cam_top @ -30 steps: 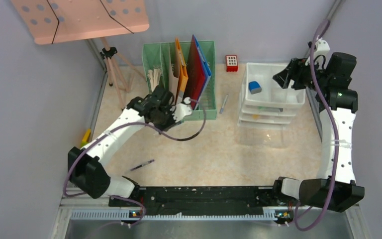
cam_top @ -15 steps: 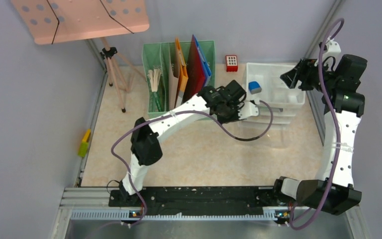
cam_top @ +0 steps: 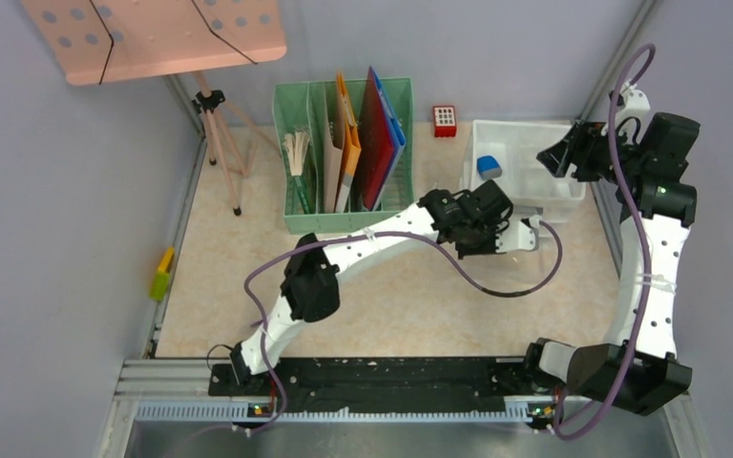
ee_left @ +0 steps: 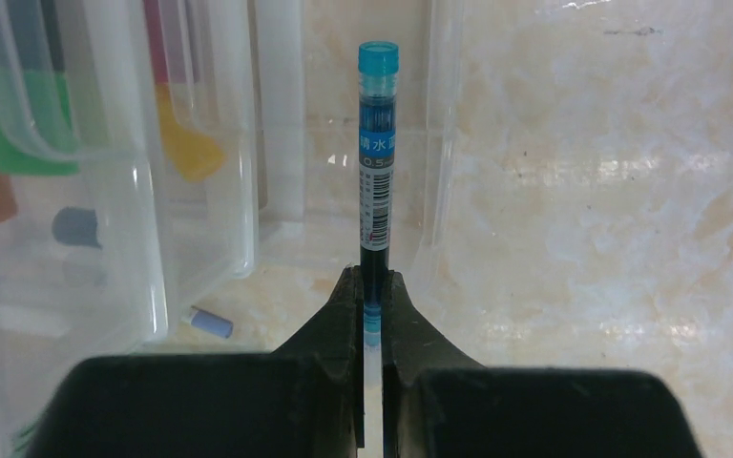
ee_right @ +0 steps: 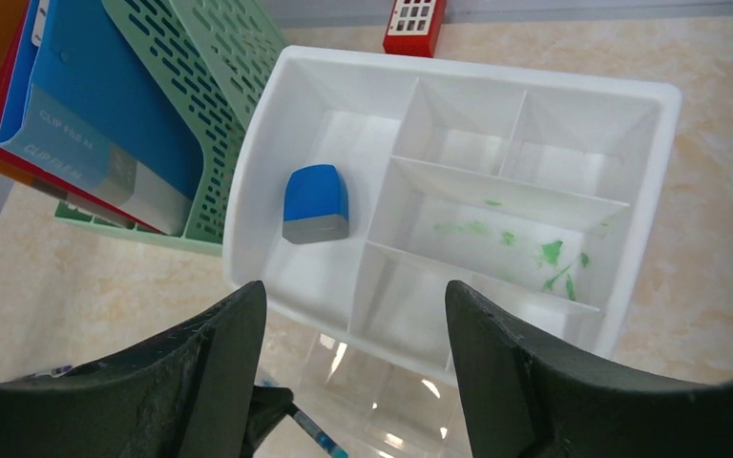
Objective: Organize the desk
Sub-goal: Place the stationery in the drawer.
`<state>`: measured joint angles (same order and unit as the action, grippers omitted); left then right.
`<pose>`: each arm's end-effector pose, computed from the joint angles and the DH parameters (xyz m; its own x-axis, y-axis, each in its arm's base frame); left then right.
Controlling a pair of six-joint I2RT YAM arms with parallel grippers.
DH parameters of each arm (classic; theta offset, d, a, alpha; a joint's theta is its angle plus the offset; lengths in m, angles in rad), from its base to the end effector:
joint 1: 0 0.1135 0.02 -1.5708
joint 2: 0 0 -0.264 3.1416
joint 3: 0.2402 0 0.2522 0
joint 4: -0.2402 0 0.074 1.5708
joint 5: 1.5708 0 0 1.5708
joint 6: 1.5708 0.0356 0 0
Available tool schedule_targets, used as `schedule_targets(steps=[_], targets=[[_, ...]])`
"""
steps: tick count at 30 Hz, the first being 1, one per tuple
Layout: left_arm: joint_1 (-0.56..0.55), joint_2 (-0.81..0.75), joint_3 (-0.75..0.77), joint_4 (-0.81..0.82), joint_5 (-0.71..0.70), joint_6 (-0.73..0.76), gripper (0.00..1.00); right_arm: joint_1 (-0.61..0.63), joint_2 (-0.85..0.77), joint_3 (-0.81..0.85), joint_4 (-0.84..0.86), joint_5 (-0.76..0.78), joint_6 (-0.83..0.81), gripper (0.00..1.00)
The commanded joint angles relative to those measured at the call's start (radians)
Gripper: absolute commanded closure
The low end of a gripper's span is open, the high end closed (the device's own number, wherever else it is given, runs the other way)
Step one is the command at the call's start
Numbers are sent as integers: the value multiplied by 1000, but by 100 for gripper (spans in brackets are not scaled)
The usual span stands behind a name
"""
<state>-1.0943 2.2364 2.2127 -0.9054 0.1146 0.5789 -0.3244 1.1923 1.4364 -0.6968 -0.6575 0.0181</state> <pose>0.2233 -0.4416 0.2877 0.1926 0.8119 -0.5512 0.9662 -0.0590 0.2508 0.2321 -0.0551 0.4315 -0.4194 0.1562 -0.8943 -0.2611 0.9227 0.2835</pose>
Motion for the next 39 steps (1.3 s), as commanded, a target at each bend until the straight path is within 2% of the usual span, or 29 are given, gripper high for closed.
schedule_targets(steps=[1,16,25,28,33,39], targets=[[-6,36,61,111,-15,12,100,-14,-30,-11,21,-18,-12,32],[-45,144,128,203,-59,36,100,-47,-37,-37,27,-47,-12,32],[-47,218,158,203,-103,45,99,-59,-41,-44,19,-60,-12,32],[-47,239,174,199,-136,49,94,-59,-43,-50,21,-62,-38,32],[-47,245,178,214,-147,47,76,-61,-44,-59,27,-71,-35,33],[-49,229,182,223,-147,39,61,-61,-45,-59,27,-72,-34,33]])
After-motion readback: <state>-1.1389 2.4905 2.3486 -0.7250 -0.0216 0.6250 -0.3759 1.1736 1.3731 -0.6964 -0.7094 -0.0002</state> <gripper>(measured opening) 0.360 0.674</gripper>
